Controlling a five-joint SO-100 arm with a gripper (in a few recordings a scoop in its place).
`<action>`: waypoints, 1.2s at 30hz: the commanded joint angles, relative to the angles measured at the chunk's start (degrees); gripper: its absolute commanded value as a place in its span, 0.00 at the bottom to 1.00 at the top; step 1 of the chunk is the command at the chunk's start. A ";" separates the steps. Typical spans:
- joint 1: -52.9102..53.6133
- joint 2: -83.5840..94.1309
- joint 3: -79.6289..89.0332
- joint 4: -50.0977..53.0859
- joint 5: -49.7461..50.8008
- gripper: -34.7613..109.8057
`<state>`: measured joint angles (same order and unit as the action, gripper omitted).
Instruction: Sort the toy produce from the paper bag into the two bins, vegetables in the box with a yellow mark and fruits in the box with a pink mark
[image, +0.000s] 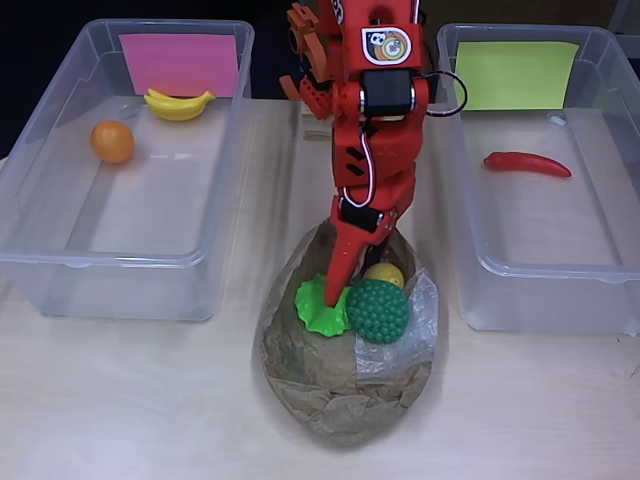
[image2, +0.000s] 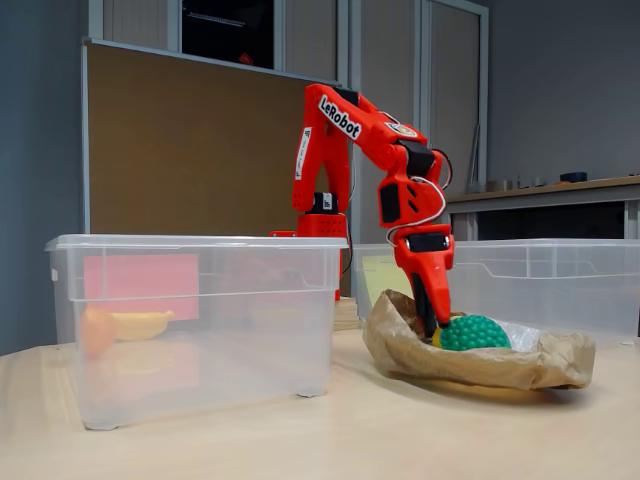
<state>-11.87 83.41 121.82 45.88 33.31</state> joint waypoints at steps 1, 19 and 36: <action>-1.41 -2.55 -4.22 0.62 0.18 0.58; -0.35 -10.90 -15.82 0.97 -2.37 0.39; 3.08 -11.69 -18.63 2.72 -3.43 0.35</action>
<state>-8.44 70.40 103.80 47.72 29.36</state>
